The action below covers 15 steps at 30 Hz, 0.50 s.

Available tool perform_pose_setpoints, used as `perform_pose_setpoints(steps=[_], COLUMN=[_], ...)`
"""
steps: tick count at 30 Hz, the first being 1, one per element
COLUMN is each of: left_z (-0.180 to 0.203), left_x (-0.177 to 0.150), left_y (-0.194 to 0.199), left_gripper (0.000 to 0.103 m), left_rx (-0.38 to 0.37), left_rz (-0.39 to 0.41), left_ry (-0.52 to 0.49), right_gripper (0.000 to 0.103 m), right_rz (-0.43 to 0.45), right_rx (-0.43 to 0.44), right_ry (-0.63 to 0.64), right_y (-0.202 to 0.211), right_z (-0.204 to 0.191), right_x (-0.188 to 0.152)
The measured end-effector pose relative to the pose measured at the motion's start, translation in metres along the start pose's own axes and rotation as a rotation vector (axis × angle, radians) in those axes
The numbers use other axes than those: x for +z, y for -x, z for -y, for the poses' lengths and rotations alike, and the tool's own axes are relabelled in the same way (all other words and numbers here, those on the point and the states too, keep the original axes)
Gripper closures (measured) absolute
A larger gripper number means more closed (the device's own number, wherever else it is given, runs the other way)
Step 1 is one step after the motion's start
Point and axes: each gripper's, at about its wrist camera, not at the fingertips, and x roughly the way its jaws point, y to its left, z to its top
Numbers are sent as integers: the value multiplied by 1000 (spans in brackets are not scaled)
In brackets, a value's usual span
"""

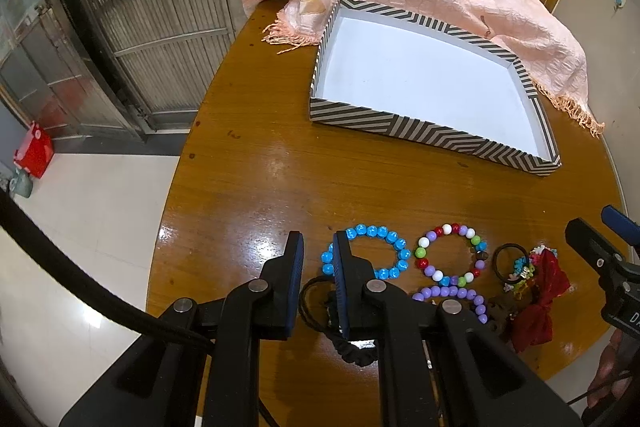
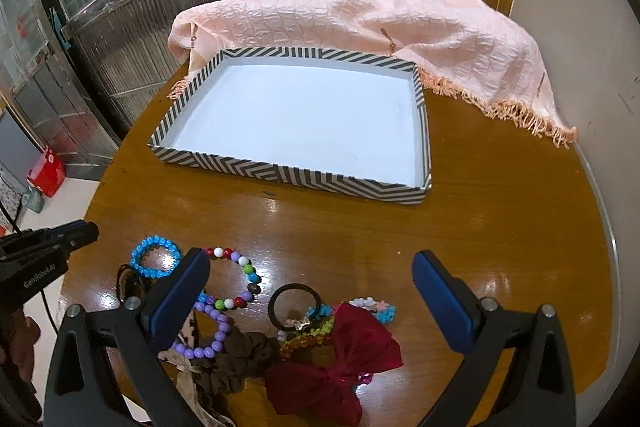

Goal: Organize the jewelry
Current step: 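Move both grippers toward the beaded bracelets on the table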

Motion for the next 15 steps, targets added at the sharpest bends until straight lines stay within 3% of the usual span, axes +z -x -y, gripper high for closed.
perform_pose_setpoints(steps=[15], left_z=[-7], left_x=[-4], left_y=[-2], left_gripper=[89], left_rx=[-22], left_rz=[-4], left_ry=[31], right_gripper=[0], right_rz=[-15], right_rx=[6], right_ry=[16], right_y=[-5], right_z=[-2], right_x=[-2])
